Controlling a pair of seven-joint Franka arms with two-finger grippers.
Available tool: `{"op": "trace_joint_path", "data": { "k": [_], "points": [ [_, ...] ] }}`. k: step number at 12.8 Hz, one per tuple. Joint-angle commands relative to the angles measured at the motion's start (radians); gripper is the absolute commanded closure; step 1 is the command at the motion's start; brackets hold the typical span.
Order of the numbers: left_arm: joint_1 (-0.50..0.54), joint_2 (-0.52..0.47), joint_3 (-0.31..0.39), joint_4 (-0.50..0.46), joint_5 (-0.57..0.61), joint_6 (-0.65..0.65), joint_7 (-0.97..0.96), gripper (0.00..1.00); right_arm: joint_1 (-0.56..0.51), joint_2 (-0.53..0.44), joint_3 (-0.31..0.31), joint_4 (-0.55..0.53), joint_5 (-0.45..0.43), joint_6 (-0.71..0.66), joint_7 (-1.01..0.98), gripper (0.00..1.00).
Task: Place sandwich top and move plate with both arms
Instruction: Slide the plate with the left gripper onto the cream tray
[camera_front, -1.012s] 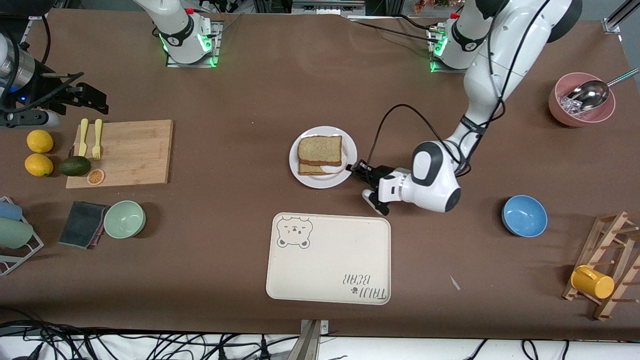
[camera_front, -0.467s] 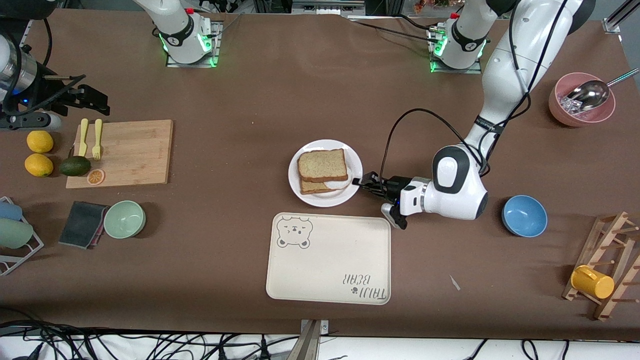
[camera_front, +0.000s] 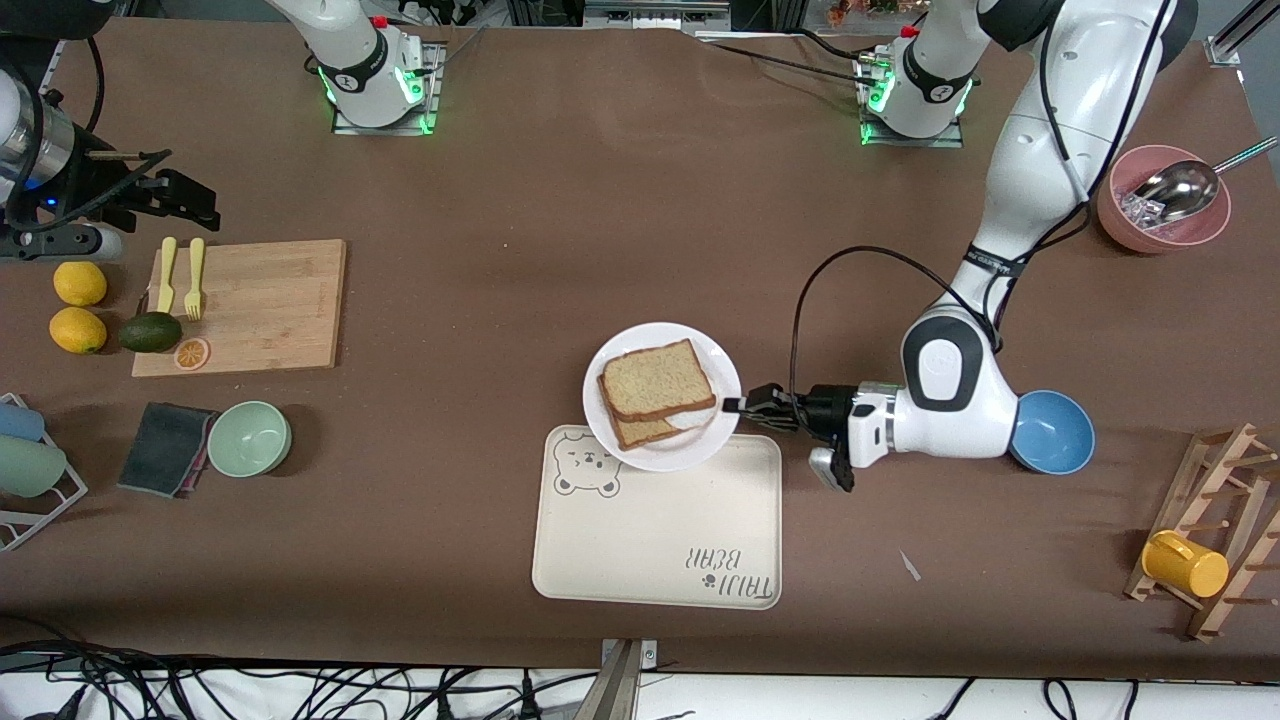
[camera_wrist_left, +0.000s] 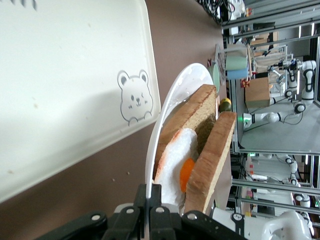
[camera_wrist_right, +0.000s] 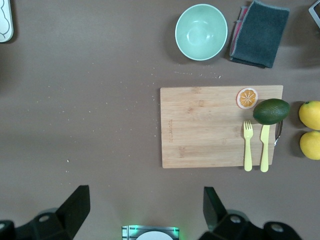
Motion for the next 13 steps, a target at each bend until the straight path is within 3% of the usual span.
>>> {"op": "trace_joint_path", "data": {
  "k": [1,6,9,13],
  "points": [
    [-0.007,0.085,0.008,0.128,-0.055,0.037,-0.002,1.0,-0.002,0.008,-0.001,0.022,0.017,-0.01,0.007,0.0],
    [-0.062,0.133,0.005,0.162,-0.171,0.226,0.001,1.0,-0.004,0.013,-0.002,0.022,0.017,-0.008,0.006,0.0],
    [-0.087,0.199,0.008,0.213,-0.268,0.24,0.005,1.0,-0.004,0.013,-0.002,0.022,0.017,-0.01,0.006,0.0],
    [-0.113,0.256,0.011,0.264,-0.27,0.269,0.013,1.0,-0.004,0.013,-0.002,0.022,0.017,-0.01,0.006,0.0]
  ]
}}
